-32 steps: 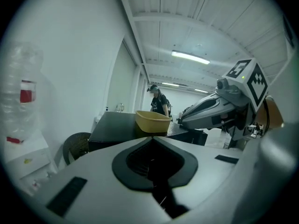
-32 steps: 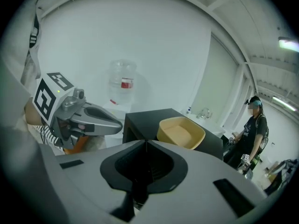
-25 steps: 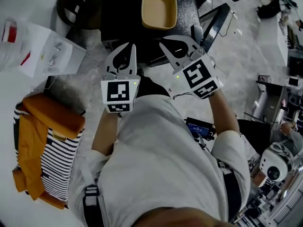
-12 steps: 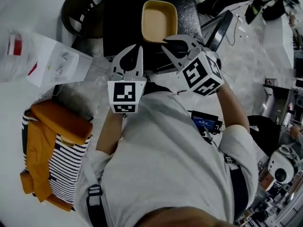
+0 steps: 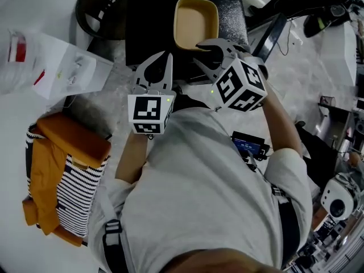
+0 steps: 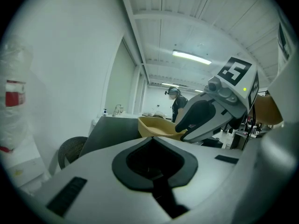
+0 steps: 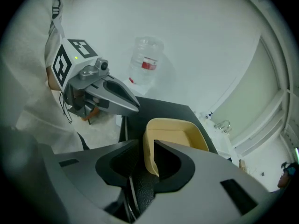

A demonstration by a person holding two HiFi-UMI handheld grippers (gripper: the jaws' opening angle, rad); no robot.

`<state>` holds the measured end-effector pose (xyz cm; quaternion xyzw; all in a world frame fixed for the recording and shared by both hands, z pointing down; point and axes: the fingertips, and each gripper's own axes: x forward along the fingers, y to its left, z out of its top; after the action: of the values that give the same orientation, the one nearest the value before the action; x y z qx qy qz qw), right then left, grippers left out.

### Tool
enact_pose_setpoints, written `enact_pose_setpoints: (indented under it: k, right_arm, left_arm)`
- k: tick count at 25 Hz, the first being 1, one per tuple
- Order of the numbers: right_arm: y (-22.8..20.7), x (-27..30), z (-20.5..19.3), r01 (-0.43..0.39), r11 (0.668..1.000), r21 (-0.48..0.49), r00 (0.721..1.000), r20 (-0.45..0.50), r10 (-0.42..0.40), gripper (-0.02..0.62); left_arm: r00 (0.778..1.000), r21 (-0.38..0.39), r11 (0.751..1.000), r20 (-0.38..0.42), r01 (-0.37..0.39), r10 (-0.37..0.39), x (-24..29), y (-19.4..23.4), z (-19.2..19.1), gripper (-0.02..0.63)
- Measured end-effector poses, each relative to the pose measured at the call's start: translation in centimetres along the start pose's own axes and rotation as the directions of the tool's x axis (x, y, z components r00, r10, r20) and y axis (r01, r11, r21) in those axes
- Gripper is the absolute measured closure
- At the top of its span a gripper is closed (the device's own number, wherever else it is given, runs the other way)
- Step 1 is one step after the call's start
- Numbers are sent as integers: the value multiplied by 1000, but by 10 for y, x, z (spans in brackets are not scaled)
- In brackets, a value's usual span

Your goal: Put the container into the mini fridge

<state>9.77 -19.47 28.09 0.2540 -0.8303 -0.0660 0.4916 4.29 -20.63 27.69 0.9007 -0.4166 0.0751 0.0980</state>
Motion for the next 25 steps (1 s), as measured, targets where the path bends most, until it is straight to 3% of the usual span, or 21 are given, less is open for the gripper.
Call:
enact_pose_setpoints:
  k: [8, 25]
  right_arm:
    - [4, 14, -1, 13, 1000, -28, 999, -39, -15, 486]
    - [9, 14, -5, 113, 988, -105, 987, -100, -123, 535]
  left_arm:
    - [1000, -19, 1000, -15, -19, 19, -9, 2, -10, 595]
    - [999, -22, 999, -2, -41, 41, -30, 2, -17, 595]
